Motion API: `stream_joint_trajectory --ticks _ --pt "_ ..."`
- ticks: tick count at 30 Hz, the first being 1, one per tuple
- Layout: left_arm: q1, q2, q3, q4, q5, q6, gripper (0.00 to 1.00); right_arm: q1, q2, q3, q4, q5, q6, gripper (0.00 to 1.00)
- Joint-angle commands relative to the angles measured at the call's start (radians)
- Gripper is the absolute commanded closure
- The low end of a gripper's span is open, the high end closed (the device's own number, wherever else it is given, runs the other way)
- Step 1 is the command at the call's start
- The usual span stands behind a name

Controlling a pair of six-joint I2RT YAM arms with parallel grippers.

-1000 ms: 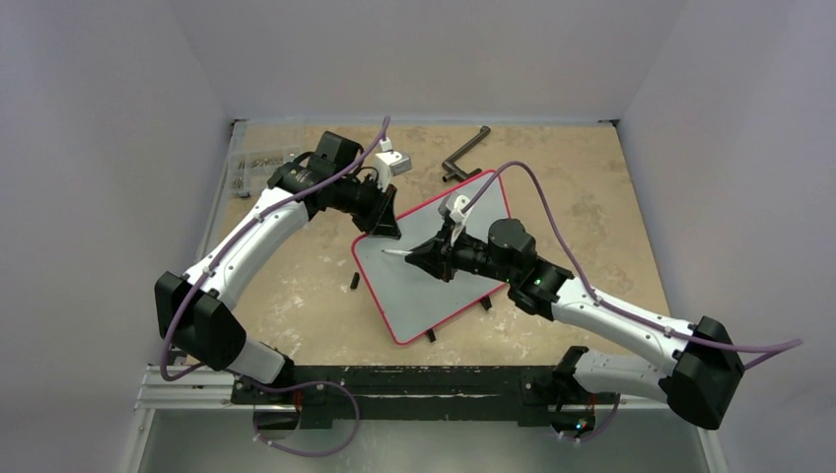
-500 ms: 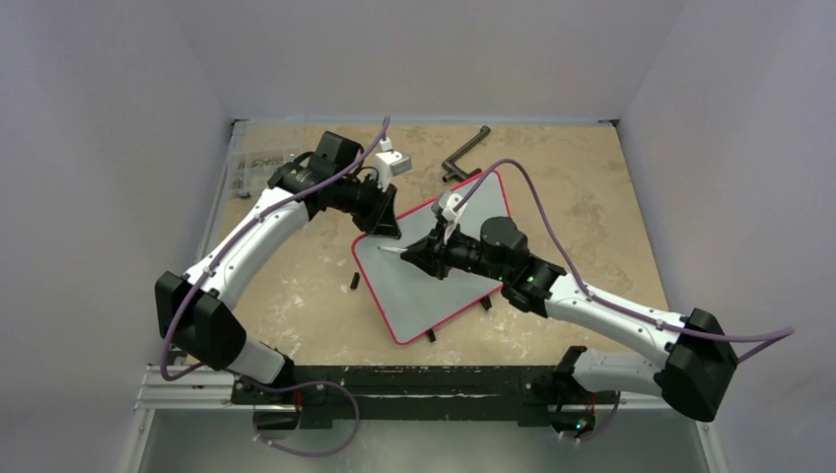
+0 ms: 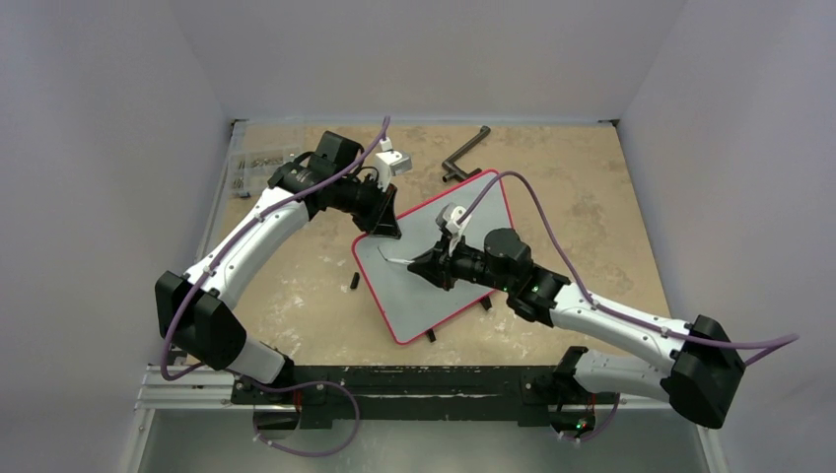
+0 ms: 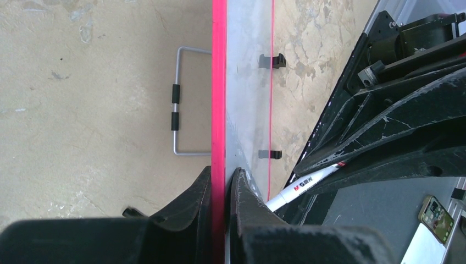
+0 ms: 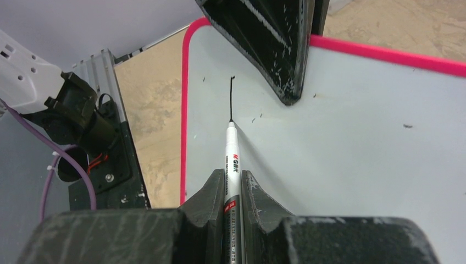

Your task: Write a sentence on the whiteboard

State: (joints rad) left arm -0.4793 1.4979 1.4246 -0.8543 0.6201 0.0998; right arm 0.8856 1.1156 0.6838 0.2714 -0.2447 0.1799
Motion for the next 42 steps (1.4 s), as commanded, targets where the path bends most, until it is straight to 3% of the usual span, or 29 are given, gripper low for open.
stream_joint_trajectory --ticks 1,8,18,35,42 --pt "-0.024 0.046 -0.041 -0.035 -0.263 0.129 1.0 0.006 -0.037 -0.045 -0.016 0.043 0.009 1.0" --pt "-0.024 0.047 -0.041 -0.037 -0.264 0.13 1.0 0.013 -0.076 -0.064 -0.057 0.048 0.014 1.0" --pt "-0.023 0.049 -0.039 -0.04 -0.26 0.129 1.0 0.013 -0.09 0.033 -0.066 0.02 0.011 1.0" --pt "-0.023 0.05 -0.038 -0.041 -0.259 0.13 1.0 0.013 -0.001 0.097 -0.044 0.186 0.003 1.0" --pt "-0.024 0.052 -0.038 -0.042 -0.26 0.13 1.0 0.013 0.0 0.062 -0.055 0.158 -0.001 1.0"
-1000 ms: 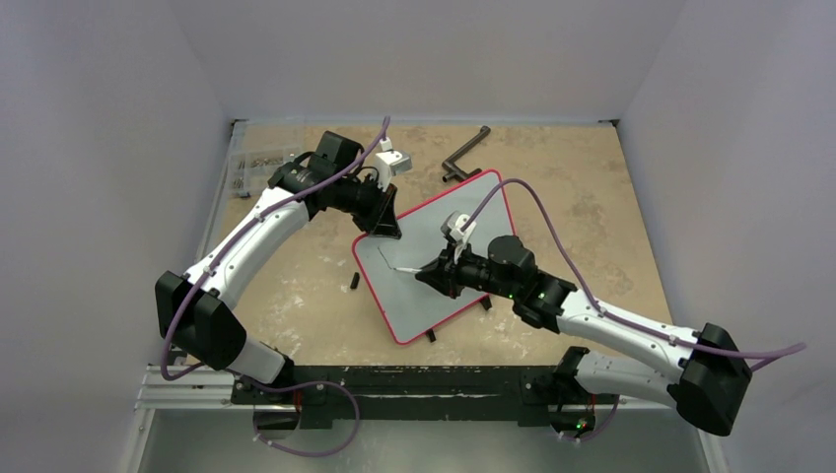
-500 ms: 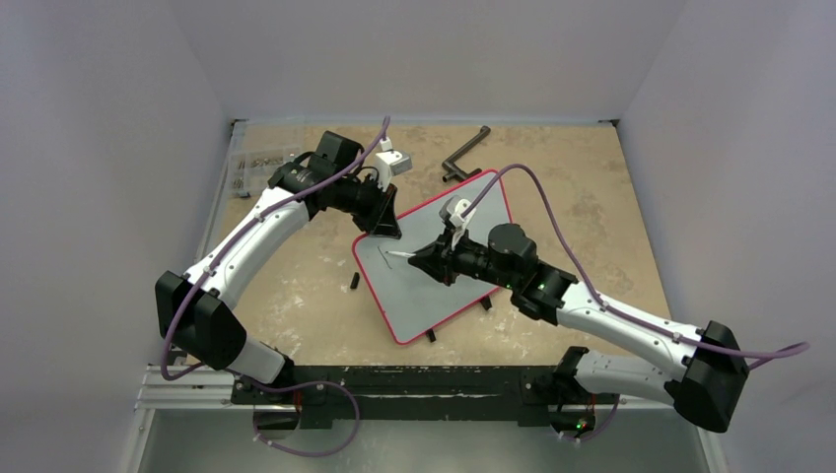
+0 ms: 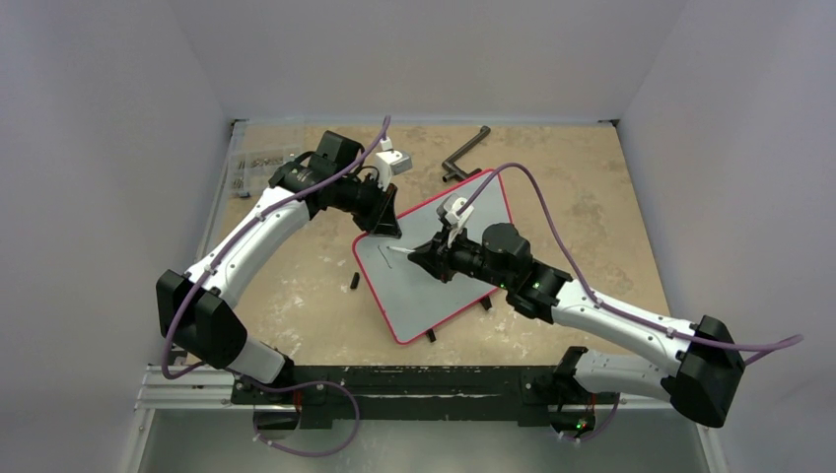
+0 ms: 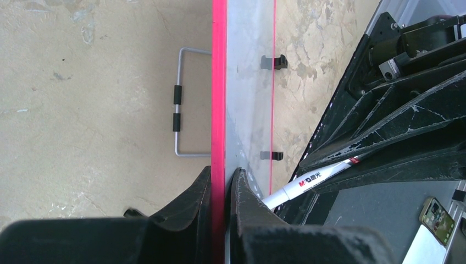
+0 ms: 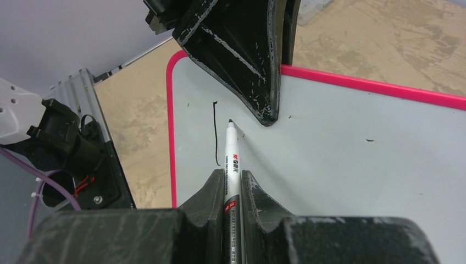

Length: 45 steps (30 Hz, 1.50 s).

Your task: Write a sentence on the whiteboard

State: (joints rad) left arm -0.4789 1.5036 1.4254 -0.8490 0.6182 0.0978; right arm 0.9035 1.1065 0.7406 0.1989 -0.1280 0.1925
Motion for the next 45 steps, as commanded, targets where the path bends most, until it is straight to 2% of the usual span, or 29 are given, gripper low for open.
stream_joint_trajectory --ticks 1,15,21,28,37,45 --pt "-0.024 0.046 -0.039 -0.046 -0.259 0.133 1.0 -0.005 0.009 -0.003 0.019 0.032 -0.011 1.0" --pt "-0.024 0.05 -0.037 -0.049 -0.26 0.133 1.0 -0.001 0.028 -0.041 0.038 -0.047 0.013 1.0" --pt "-0.024 0.051 -0.038 -0.05 -0.26 0.134 1.0 -0.002 0.029 -0.049 0.028 -0.03 0.015 1.0" --pt "-0.024 0.05 -0.039 -0.051 -0.259 0.134 1.0 -0.002 -0.028 -0.075 -0.035 0.076 -0.01 1.0" --pt "-0.026 0.056 -0.037 -0.053 -0.257 0.135 1.0 -0.002 -0.063 -0.106 -0.061 0.092 -0.014 1.0" --pt "-0.027 0.057 -0.036 -0.055 -0.259 0.138 1.0 -0.001 -0.084 -0.101 0.024 -0.011 0.026 1.0"
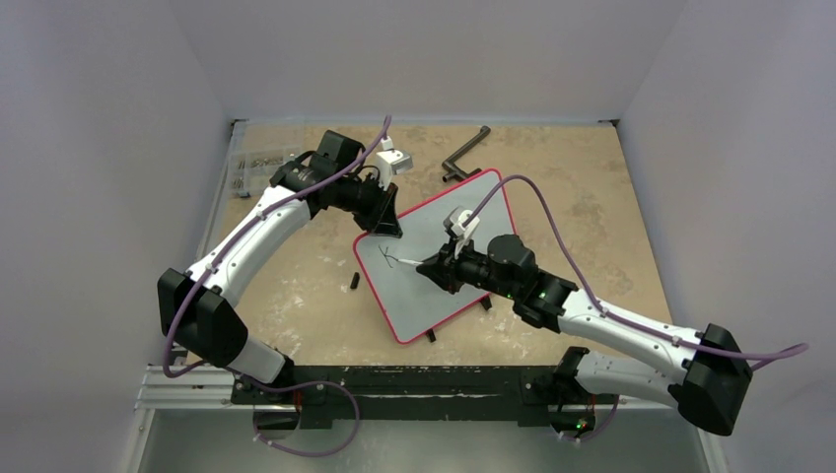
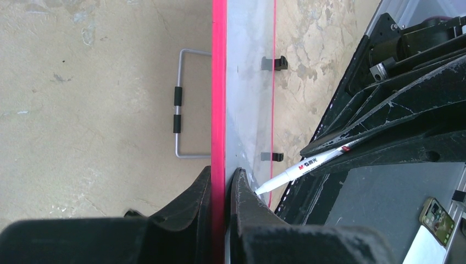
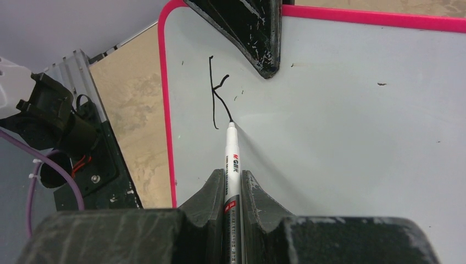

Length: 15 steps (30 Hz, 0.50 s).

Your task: Write a sentence on the whiteboard

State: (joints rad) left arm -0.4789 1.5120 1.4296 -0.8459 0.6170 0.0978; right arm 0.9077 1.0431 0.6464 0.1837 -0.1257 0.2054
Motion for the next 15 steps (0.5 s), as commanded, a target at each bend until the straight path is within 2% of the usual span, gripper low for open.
stream_joint_trajectory --ticks 1,15 --pt "-0.026 0.047 -0.041 -0.057 -0.26 0.138 1.0 -0.006 -0.026 -0.004 0.046 -0.015 0.018 1.0" --pt "-0.029 0.044 -0.041 -0.059 -0.263 0.137 1.0 -0.006 -0.009 0.006 0.107 0.032 0.047 1.0"
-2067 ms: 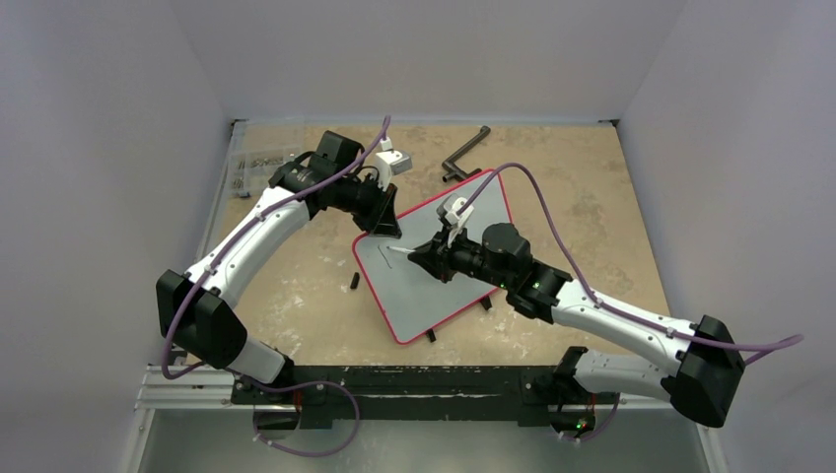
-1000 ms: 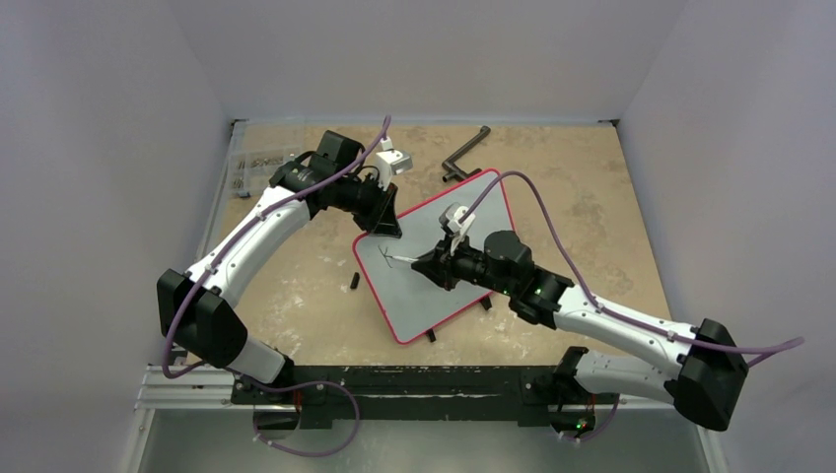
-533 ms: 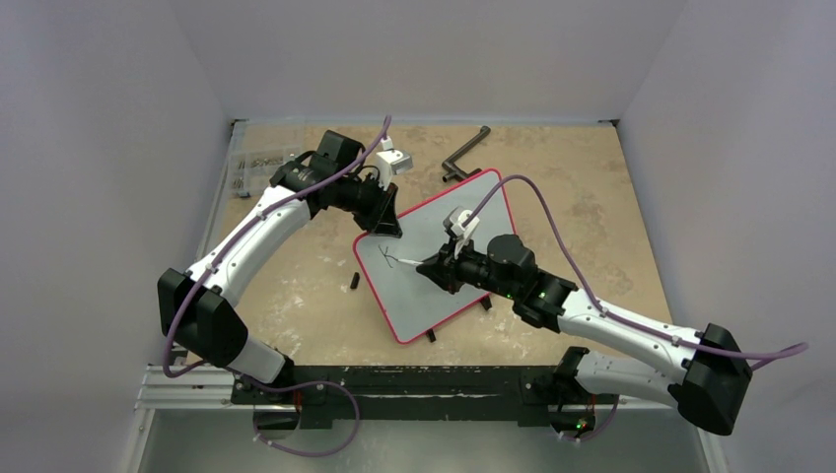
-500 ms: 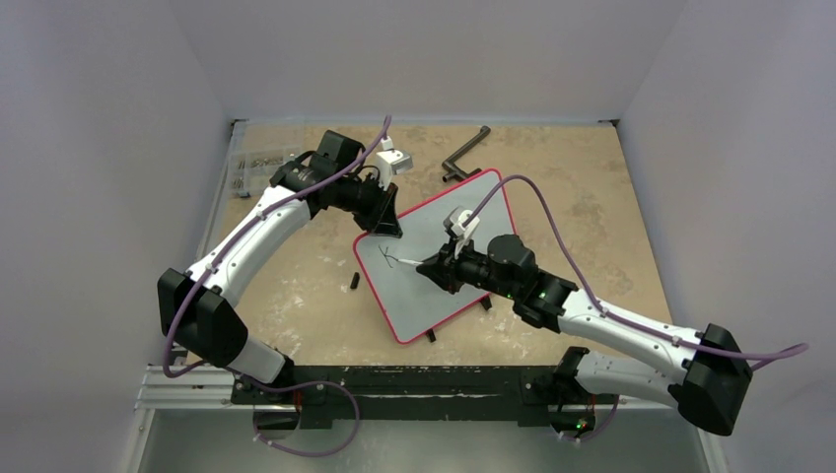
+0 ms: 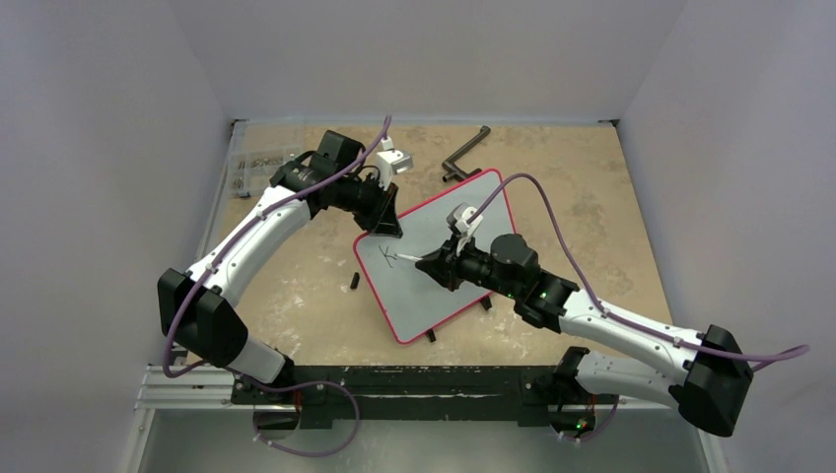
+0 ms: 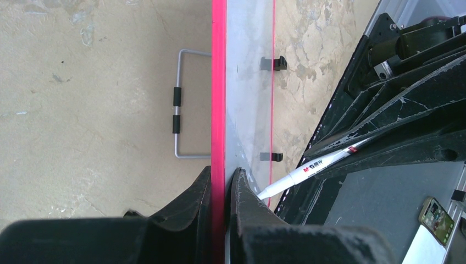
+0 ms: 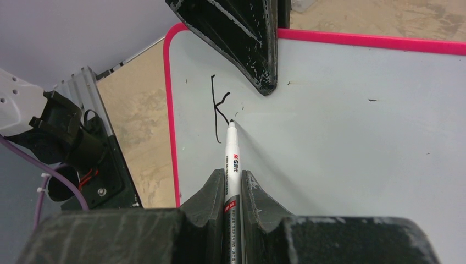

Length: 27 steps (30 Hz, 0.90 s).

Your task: Write a sentence on the whiteboard

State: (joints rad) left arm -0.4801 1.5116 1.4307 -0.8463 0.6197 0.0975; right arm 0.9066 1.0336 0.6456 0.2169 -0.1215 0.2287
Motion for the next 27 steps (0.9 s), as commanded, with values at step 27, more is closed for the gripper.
stream_joint_trajectory --ticks 27 --pt "-0.032 0.046 -0.044 -0.059 -0.267 0.137 1.0 -0.012 -0.013 0.048 -0.035 0.179 0.003 1.0"
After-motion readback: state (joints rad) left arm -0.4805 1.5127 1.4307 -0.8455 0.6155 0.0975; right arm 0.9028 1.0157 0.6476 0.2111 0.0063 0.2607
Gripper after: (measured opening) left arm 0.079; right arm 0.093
